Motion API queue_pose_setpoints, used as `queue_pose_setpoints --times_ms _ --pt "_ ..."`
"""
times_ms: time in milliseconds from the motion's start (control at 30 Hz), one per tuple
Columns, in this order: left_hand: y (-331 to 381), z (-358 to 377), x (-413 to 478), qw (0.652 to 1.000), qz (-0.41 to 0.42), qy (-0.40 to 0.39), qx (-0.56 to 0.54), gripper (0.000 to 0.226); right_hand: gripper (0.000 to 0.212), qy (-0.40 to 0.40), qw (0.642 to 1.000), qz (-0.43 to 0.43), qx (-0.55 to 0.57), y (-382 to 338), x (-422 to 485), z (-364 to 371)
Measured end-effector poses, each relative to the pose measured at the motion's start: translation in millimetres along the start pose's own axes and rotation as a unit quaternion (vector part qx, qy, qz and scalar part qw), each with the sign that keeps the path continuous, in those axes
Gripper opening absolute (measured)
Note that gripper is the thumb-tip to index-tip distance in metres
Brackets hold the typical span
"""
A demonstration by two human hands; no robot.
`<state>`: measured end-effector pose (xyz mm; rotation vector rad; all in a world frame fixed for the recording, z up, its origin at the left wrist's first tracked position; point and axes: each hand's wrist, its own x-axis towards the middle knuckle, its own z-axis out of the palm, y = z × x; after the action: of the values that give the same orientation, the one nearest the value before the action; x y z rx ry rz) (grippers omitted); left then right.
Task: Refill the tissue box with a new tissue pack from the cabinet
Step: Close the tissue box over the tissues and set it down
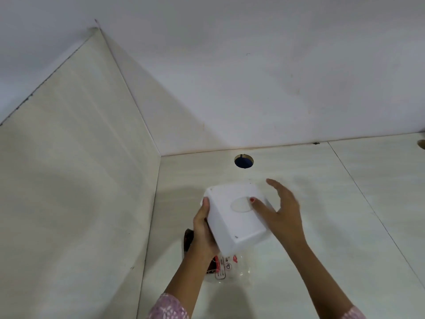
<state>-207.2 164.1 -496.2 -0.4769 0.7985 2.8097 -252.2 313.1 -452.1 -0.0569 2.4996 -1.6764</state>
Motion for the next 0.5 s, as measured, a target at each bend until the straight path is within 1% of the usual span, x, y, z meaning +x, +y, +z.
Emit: queue_pose_setpoints --times_ms 33,67,100,133,167,200,233,267,300,367,400,433,500 --pt "3 -7 1 1.0 0.001 0.001 -0.013 0.083 0.058 -0.07 0.994 0.083 0.026 -1 4 4" --pt "8 -11 1 1.0 -0.007 0.001 -0.027 0.083 0.061 -0.157 0.97 0.168 0.082 -1 7 10" --pt "14 -18 4 0.999 -0.018 0.017 -0.026 0.083 0.058 -0.231 0.937 0.226 0.133 -2 10 15" --pt "21 -21 6 0.998 -0.027 0.048 -0.014 0.08 0.051 -0.269 0.919 0.242 0.157 -2 13 21" --pt "29 -27 9 0.995 -0.029 0.098 0.019 0.075 0.044 -0.271 0.919 0.235 0.164 0 18 28" --pt "37 -35 14 0.984 -0.026 0.159 0.07 0.07 0.039 -0.25 0.926 0.225 0.169 2 25 36" --pt "46 -43 18 0.967 -0.014 0.22 0.132 0.064 0.037 -0.218 0.937 0.216 0.168 5 34 45" --pt "55 -49 20 0.949 -0.002 0.257 0.181 0.059 0.036 -0.19 0.945 0.21 0.162 7 46 54" --pt "63 -54 21 0.938 0.003 0.264 0.223 0.053 0.036 -0.173 0.95 0.207 0.155 9 58 64" --pt "75 -58 27 0.927 -0.005 0.221 0.303 0.048 0.04 -0.157 0.955 0.215 0.134 9 85 86" --pt "80 -60 32 0.916 -0.007 0.203 0.346 0.047 0.044 -0.158 0.956 0.213 0.125 11 99 99" --pt "82 -66 39 0.9 0.005 0.2 0.387 0.047 0.05 -0.163 0.958 0.204 0.116 14 112 112" --pt "90 -81 58 0.866 0.047 0.215 0.45 0.057 0.059 -0.158 0.966 0.184 0.085 19 138 138"
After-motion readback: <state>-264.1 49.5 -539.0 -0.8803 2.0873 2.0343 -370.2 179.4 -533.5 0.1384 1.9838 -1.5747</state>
